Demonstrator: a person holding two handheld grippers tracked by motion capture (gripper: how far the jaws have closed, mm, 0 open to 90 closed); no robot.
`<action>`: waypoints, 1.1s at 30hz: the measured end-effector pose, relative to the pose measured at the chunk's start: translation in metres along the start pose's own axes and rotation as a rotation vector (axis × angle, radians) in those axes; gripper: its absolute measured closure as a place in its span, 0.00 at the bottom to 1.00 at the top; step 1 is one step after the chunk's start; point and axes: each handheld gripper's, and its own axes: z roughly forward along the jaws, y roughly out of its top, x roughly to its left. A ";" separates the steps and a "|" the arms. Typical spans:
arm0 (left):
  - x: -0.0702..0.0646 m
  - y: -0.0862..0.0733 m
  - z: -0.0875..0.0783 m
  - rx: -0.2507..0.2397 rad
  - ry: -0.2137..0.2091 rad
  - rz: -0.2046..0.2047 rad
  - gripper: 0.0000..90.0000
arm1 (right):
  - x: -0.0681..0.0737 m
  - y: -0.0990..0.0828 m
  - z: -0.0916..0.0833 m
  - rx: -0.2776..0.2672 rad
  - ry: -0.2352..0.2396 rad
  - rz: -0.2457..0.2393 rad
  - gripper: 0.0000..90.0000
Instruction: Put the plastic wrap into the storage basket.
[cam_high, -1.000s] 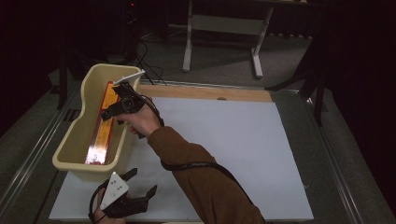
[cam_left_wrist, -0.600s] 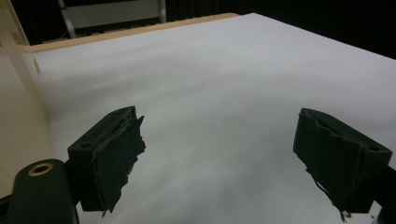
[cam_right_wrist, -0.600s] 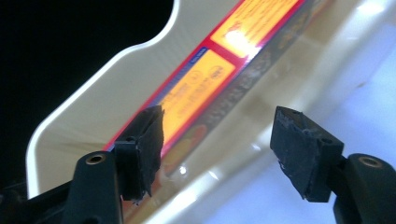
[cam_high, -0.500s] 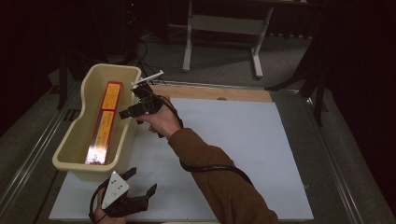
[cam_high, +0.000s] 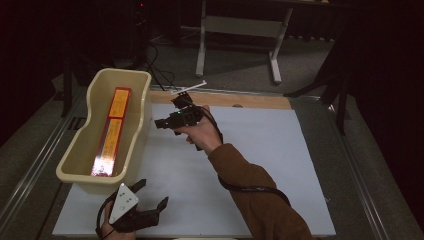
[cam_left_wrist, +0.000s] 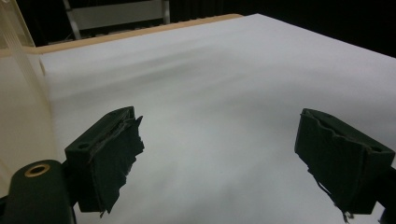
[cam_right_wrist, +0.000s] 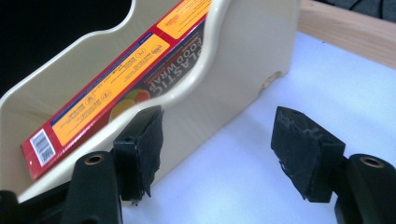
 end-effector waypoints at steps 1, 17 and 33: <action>0.000 0.000 0.000 0.000 0.001 -0.001 0.15 | -0.002 -0.002 -0.004 -0.010 -0.001 -0.007 0.37; 0.000 0.000 0.001 0.004 -0.005 0.004 0.15 | -0.030 -0.058 -0.055 -0.095 -0.054 -0.037 0.36; -0.002 0.000 0.003 0.010 0.000 0.010 0.15 | -0.054 -0.127 -0.107 -0.174 -0.170 -0.089 0.31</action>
